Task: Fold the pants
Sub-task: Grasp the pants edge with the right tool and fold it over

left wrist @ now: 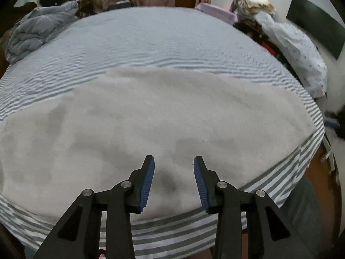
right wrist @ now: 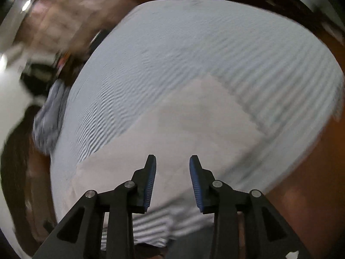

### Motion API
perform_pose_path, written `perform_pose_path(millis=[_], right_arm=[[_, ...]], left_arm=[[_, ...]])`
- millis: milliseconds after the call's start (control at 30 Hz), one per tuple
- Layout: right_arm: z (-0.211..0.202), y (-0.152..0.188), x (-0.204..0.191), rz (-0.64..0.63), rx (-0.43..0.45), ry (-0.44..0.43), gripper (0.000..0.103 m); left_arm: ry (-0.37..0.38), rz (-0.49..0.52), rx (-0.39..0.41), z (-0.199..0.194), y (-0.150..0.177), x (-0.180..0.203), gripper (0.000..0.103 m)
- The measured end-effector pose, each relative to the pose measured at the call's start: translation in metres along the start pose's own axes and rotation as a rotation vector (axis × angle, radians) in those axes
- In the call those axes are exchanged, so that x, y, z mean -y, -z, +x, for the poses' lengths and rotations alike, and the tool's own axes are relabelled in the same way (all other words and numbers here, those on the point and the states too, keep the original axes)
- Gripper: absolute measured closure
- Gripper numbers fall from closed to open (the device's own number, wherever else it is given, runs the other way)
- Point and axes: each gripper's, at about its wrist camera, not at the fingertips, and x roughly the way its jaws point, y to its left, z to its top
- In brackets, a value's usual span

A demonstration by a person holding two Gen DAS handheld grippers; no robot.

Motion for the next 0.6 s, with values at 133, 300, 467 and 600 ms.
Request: perform_pose_path(millis=[133,300,467,600], right_arm=[[0.014,0.001,0.049,0.107,0.007,-0.009,0.072],[0.039,-0.005,0.073,0.19,0.016,-0.076,0.069],[0.049,-0.016,0.077,0.177,0.047,-0.075,0.072],[0.039,-0.029,0.065,0.123,0.092,-0.092,0.089]], left_arm=[[-0.014,-0.008,-0.042,0.012,0.003,0.01,0.064],[-0.063,0.006,-0.058,0.021,0.003,0.014,0.064],[-0.099,-0.007,-0.095,0.035,0.006,0.011,0.064],[-0.122,0.027,-0.088,0.037,0.009,0.016,0.062]])
